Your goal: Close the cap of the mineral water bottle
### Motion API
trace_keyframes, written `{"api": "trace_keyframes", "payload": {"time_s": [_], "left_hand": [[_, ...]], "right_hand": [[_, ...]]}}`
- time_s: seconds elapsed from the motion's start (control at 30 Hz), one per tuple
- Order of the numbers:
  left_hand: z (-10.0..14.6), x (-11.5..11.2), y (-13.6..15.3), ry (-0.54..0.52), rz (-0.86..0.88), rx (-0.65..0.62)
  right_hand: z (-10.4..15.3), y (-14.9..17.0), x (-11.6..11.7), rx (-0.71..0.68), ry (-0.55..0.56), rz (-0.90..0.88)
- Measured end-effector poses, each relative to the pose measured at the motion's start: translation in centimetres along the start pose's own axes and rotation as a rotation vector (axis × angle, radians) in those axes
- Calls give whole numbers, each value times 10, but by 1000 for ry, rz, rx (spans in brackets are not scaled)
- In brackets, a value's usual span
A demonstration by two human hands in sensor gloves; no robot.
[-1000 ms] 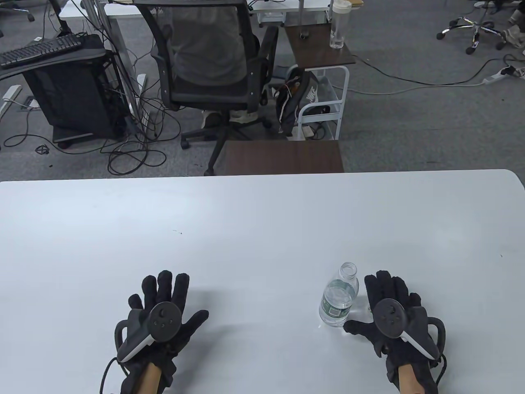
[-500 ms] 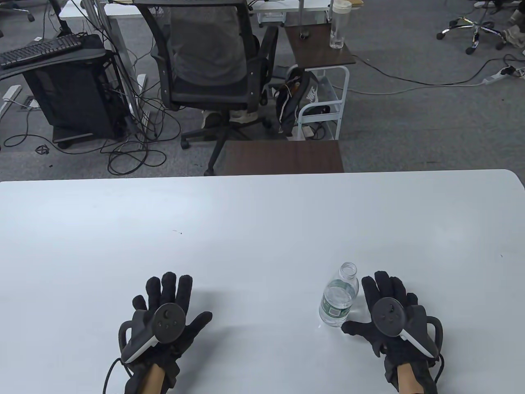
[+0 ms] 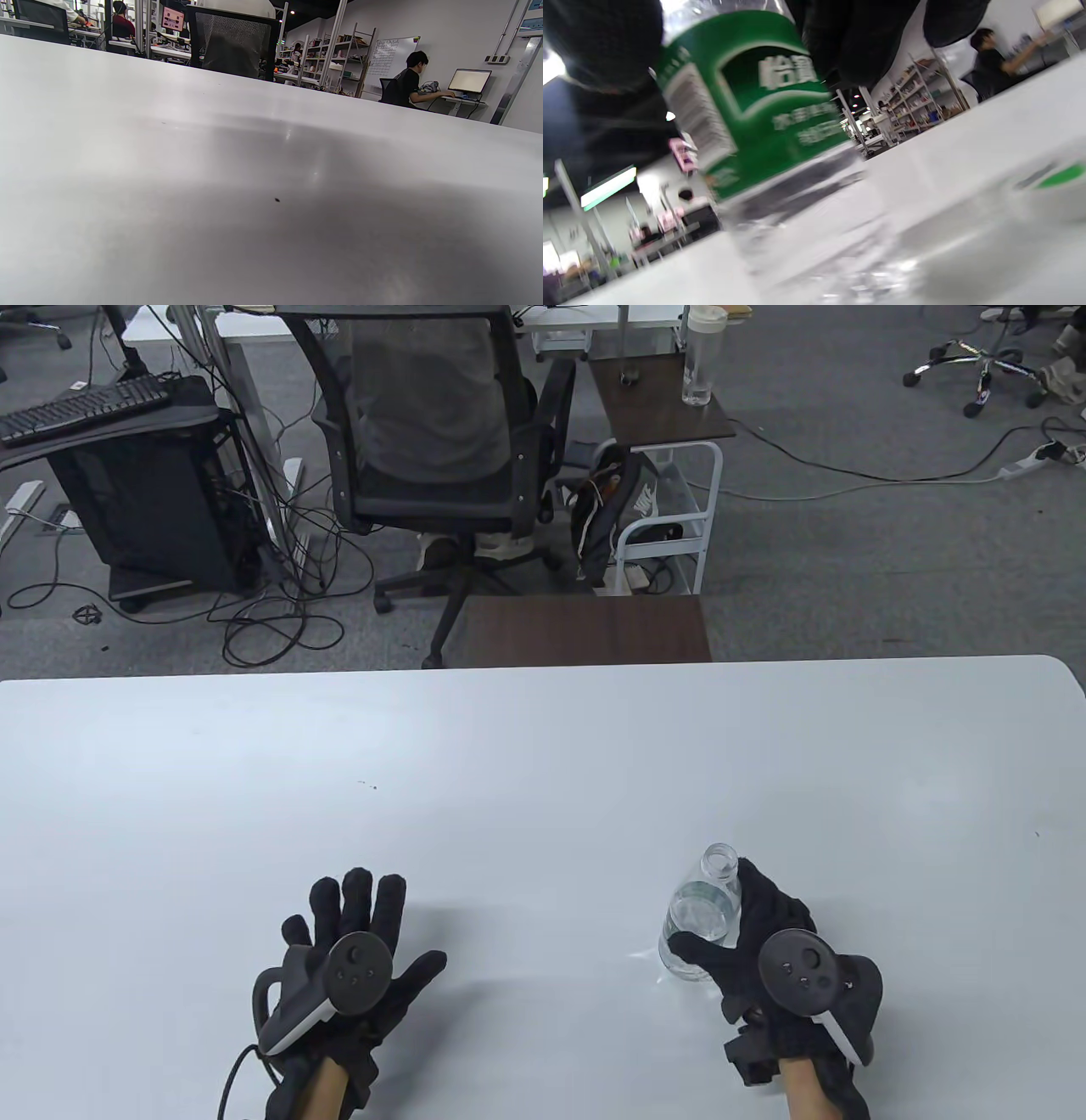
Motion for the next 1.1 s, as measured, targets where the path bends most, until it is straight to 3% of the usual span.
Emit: {"api": "trace_keyframes", "payload": {"time_s": [0.07,0.33,0.57,0.73,0.87,1.1], "left_hand": [[0,-1,-2,1,0,-7],[-3,-3,-17,29,74,-60],[-1,-4,-45,70,220,-198],[2,-5,-63,68,362,-298],[6,-2,-67,18,522,-387],[12,1,-75,-190,643,-427]], "right_hand": [[0,1,4,54,18,-69],[2,-22,5,6,26,-56],[10,-82,14,-38,6,-51],[25,-128,31,-39,-78,-51],[39,-159,40,-86,-116,-39],[55,-182,45,-149,-174,-106]]}}
Point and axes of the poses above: the tracker on the back of each hand, its own y axis roughly to the little-finger side, its own z axis roughly from the fingertips to the wrist, x = y × z, the point moved 3 cm from there along -z, roughly from the wrist to the fingertips, and after that the axes turned 11 degrees about y, right-handed, at the moved point
